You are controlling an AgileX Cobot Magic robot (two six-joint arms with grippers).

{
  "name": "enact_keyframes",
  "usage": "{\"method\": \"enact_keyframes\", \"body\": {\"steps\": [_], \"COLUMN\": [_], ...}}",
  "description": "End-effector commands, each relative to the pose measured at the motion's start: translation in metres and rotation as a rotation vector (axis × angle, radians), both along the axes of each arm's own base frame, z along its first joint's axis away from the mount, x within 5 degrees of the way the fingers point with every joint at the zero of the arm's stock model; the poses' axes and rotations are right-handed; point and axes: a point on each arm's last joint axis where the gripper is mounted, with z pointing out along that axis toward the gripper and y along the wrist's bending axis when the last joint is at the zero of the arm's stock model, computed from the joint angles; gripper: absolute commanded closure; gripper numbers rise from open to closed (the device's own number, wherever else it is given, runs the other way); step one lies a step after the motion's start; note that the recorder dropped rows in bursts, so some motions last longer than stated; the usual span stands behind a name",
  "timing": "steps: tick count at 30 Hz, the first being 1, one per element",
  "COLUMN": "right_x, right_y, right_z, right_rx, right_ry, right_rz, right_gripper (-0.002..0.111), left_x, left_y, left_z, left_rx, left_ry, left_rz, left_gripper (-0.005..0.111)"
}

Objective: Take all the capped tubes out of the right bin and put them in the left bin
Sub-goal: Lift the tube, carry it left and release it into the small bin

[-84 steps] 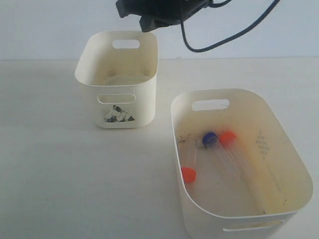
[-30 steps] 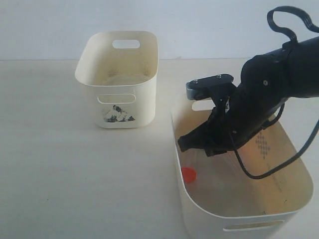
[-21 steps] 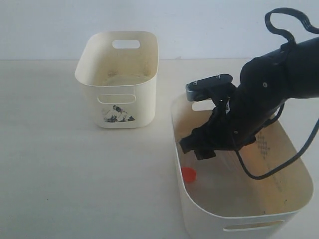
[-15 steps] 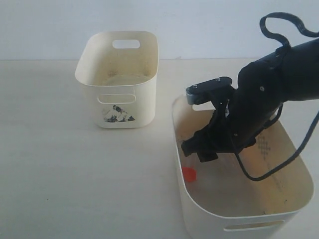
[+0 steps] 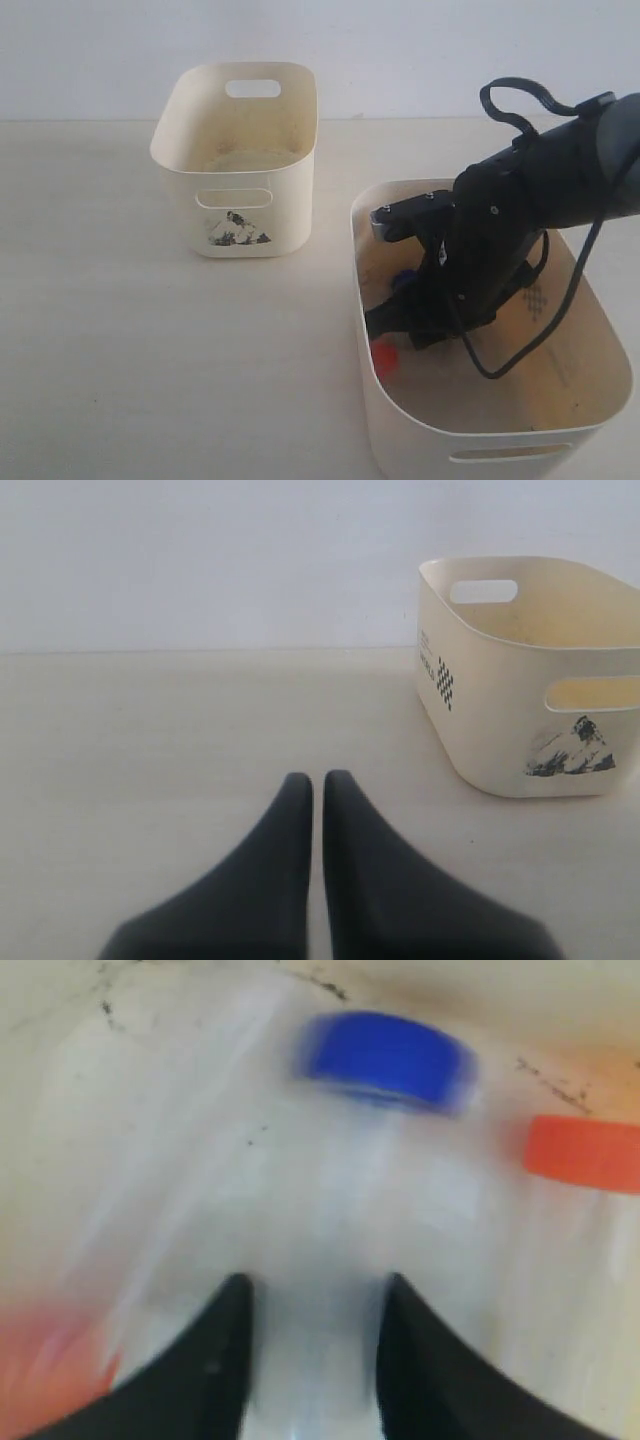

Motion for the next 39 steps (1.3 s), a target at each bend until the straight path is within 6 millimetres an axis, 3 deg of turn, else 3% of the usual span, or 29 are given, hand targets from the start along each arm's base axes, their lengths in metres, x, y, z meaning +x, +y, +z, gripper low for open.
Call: {"method": "enact_keyframes", "body": {"steps": [1,7,13,18,21,25,30,35,39], "right_x": [-0.002,-0.006,-0.014,-0.017,-0.012,0.001,0.022,0.047,0.069], "right_y": [-0.002,-0.004,-0.009,-0.010,-0.006,0.006,0.035,0.070,0.083], "right_z": [-0.003,0.026,0.106,0.177,0.203,0.212,0.199,0.180,0.160], "right_rx": [-0.016,0.001,0.038,0.190,0.291,0.435,0.533,0.553,0.528], "right_ry": [0.016,-0.022,-0.115,-0.414,-0.634,-0.801,-0.950,-0.946,-0.893], "right_rz": [0.002,-0.002,-0.011,-0.003,0.035,0.020,0.055,0.098,0.094], "right_gripper": [0.108,0.108,0.108,0.108,0.108,0.108,0.108,0.108,0.107], "left_x": [0.000,0.000,0.000,0.000,0.000,0.000,0.000,0.000,0.000], "left_y": [0.000,0.000,0.000,0.000,0.000,0.000,0.000,0.000,0.000], "left_z": [0.001,0.001,0.001,0.001,0.001,0.001,0.001,0.001,0.001], "left_rx": [-0.007,-0.007,-0.007,-0.007,-0.007,-0.007,-0.007,-0.007,-0.007], "left_ry": [-0.007,-0.007,-0.007,-0.007,-0.007,-0.007,-0.007,-0.007,-0.007], "left_rz": [0.003,0.003,0.003,0.003,0.003,0.003,0.003,0.003,0.003], "left_gripper": [0.102,0.102,0.102,0.102,0.102,0.102,0.102,0.102,0.102]}}
